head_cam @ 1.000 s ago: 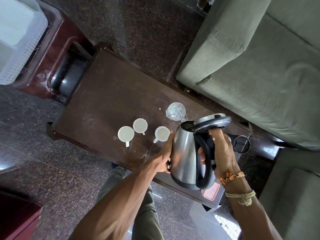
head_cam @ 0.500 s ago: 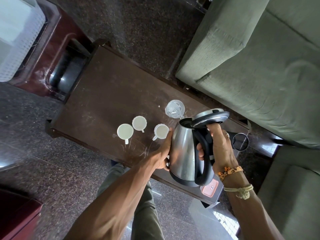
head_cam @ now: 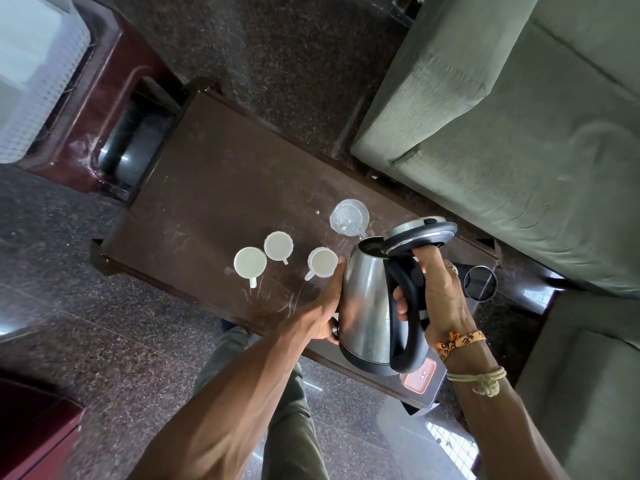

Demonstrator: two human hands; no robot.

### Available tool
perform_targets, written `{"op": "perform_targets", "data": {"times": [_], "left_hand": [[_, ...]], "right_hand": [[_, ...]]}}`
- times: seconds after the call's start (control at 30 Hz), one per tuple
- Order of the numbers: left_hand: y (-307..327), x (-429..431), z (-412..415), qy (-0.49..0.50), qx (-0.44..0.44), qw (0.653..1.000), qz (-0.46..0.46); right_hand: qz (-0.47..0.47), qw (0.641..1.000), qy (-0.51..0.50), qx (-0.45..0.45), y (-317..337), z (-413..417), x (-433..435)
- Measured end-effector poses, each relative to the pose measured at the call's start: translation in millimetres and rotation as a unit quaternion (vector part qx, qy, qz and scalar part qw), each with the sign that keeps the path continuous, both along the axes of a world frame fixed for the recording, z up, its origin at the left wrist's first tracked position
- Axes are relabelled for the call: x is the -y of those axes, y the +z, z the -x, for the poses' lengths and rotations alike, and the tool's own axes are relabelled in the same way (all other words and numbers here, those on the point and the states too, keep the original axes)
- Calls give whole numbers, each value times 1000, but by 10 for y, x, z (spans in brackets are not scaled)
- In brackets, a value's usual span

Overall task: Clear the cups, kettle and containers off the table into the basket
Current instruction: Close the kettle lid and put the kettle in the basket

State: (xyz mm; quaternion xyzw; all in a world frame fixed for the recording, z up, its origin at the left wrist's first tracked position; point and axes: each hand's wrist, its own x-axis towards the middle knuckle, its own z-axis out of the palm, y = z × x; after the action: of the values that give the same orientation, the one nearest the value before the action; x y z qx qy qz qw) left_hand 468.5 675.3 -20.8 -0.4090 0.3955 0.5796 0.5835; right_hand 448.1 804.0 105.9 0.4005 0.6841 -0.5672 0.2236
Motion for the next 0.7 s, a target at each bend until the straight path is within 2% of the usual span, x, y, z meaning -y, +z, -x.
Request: {"op": "perform_targets", "data": {"times": [0.1,0.2,0.7], "left_hand": [[0,-3,10,-30,19,999,27],[0,-6,0,-21,21,999,37],[-27,8,-1,-23,24,999,37]], "right_hand": [[2,1000,-2,-2,7,-2,-6],[1,1000,1,-2,10,2,-6],[3,1000,2,2,-27,-3,-16]]}}
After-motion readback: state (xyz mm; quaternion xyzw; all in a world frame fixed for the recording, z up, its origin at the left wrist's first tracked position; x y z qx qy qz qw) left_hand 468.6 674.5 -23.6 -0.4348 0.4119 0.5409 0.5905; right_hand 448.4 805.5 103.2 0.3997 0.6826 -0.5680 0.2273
